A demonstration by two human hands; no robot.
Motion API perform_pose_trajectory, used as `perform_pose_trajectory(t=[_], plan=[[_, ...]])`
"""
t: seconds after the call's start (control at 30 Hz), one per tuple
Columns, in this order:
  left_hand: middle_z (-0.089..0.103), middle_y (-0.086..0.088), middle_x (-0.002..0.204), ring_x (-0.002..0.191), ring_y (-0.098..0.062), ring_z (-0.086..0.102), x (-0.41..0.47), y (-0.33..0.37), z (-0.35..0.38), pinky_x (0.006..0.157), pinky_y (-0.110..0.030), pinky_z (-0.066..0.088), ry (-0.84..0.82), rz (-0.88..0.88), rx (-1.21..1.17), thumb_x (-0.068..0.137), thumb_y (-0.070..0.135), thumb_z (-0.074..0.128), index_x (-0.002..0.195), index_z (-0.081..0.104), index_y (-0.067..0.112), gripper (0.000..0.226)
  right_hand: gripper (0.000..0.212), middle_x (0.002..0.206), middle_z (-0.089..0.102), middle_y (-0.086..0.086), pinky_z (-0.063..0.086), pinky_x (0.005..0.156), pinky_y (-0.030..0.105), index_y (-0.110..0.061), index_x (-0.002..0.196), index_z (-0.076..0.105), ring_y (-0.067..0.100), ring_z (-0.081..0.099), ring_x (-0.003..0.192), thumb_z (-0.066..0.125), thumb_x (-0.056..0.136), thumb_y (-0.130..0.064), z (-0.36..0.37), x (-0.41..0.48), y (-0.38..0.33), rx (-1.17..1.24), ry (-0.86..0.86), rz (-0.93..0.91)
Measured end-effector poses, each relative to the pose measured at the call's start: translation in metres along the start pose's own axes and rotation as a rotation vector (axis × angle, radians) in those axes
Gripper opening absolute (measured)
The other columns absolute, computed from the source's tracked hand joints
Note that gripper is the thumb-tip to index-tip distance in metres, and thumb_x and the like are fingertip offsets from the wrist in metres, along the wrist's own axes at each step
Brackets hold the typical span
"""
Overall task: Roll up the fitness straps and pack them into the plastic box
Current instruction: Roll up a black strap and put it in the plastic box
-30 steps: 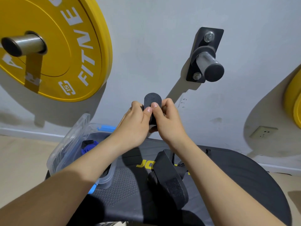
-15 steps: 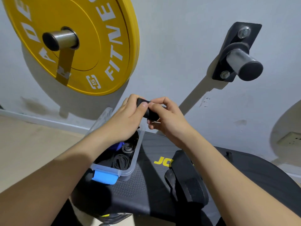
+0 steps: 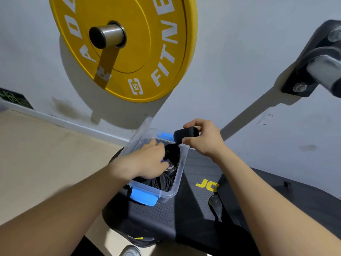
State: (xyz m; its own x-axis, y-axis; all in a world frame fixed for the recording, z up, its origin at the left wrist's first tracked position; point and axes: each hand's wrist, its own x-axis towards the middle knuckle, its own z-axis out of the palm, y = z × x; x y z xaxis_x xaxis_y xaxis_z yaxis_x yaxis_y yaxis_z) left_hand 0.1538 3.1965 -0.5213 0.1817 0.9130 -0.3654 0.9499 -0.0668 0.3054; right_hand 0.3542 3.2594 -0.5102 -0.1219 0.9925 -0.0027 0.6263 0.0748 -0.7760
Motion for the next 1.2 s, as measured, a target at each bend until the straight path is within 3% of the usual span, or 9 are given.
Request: perform_pose_trajectory(t=[0.07,0.17,0.27,0.37,0.53,0.77,0.93,1.07,1.2], plan=[[0.038,-0.016,0.147,0.142,-0.038,0.041,0.008,-0.009,0.014,0.115,-0.052,0.042,-0.142,0.007,0.118,0.107,0.039,0.053,0.105,0.047,0.014,0.026,0.035,0.097,0.073,-0.007,0.047,0.069,0.011,-0.028,0.115,0.078,0.02,0.068,0.092,0.084,0.083,-0.016,0.01,0.006,0.004,-0.071,-0.043,-0.054],[0.004,-0.023,0.176,0.165,-0.039,0.004,0.019,-0.022,0.033,0.13,-0.056,0.024,-0.26,0.042,0.172,0.106,0.045,0.053,0.147,0.041,0.002,0.061,0.035,0.12,0.077,-0.002,0.042,0.092,0.018,-0.025,0.127,0.077,0.021,0.067,0.116,0.076,0.092,-0.021,0.032,0.015,0.004,-0.212,-0.117,-0.172],[-0.018,-0.021,0.177,0.165,-0.036,-0.019,0.024,-0.026,0.039,0.135,-0.054,0.006,-0.263,0.062,0.209,0.099,0.056,0.061,0.168,0.015,0.005,0.098,0.042,0.132,0.074,0.004,0.043,0.102,0.024,-0.019,0.136,0.072,0.026,0.066,0.125,0.072,0.094,-0.015,0.053,0.022,0.007,-0.305,-0.167,-0.258],[-0.007,-0.017,0.179,0.166,-0.036,-0.011,0.027,-0.028,0.037,0.134,-0.053,0.011,-0.242,0.067,0.191,0.092,0.06,0.068,0.168,0.01,0.009,0.108,0.054,0.137,0.069,0.011,0.048,0.106,0.037,-0.013,0.145,0.06,0.033,0.061,0.13,0.074,0.092,-0.014,0.075,0.03,0.007,-0.339,-0.162,-0.28],[0.03,-0.011,0.158,0.148,-0.035,0.03,0.03,-0.025,0.025,0.115,-0.054,0.046,-0.302,0.047,0.228,0.088,0.064,0.071,0.154,0.036,0.015,0.089,0.052,0.123,0.063,0.014,0.054,0.092,0.042,-0.017,0.136,0.069,0.037,0.064,0.112,0.065,0.087,0.001,0.107,0.047,0.01,-0.467,-0.285,-0.327],[0.009,-0.009,0.176,0.158,-0.036,0.016,0.03,-0.027,0.019,0.124,-0.058,0.035,-0.422,0.035,0.282,0.085,0.084,0.062,0.165,0.034,0.02,0.106,0.045,0.133,0.067,0.007,0.046,0.095,0.04,-0.028,0.144,0.059,0.032,0.061,0.125,0.066,0.101,-0.017,0.111,0.069,0.026,-0.754,-0.462,-0.369],[0.015,-0.012,0.173,0.152,-0.035,0.025,0.03,-0.024,0.013,0.122,-0.055,0.039,-0.472,0.039,0.325,0.075,0.085,0.074,0.162,0.036,0.017,0.117,0.045,0.133,0.064,0.003,0.031,0.089,0.038,-0.029,0.142,0.058,0.027,0.059,0.125,0.058,0.099,-0.015,0.119,0.069,0.028,-0.883,-0.513,-0.398],[-0.001,-0.013,0.178,0.161,-0.039,0.012,0.03,-0.021,0.012,0.126,-0.057,0.034,-0.481,0.023,0.318,0.074,0.078,0.081,0.166,0.03,0.014,0.123,0.034,0.137,0.064,-0.002,0.028,0.097,0.043,-0.032,0.141,0.06,0.025,0.057,0.13,0.05,0.108,-0.029,0.121,0.07,0.032,-0.851,-0.584,-0.344],[-0.008,-0.014,0.179,0.163,-0.04,0.008,0.031,-0.022,0.016,0.126,-0.06,0.032,-0.483,0.012,0.334,0.076,0.079,0.078,0.166,0.03,0.015,0.121,0.037,0.14,0.065,0.002,0.034,0.101,0.043,-0.026,0.143,0.054,0.029,0.057,0.132,0.053,0.105,-0.025,0.12,0.072,0.031,-0.819,-0.624,-0.283]])
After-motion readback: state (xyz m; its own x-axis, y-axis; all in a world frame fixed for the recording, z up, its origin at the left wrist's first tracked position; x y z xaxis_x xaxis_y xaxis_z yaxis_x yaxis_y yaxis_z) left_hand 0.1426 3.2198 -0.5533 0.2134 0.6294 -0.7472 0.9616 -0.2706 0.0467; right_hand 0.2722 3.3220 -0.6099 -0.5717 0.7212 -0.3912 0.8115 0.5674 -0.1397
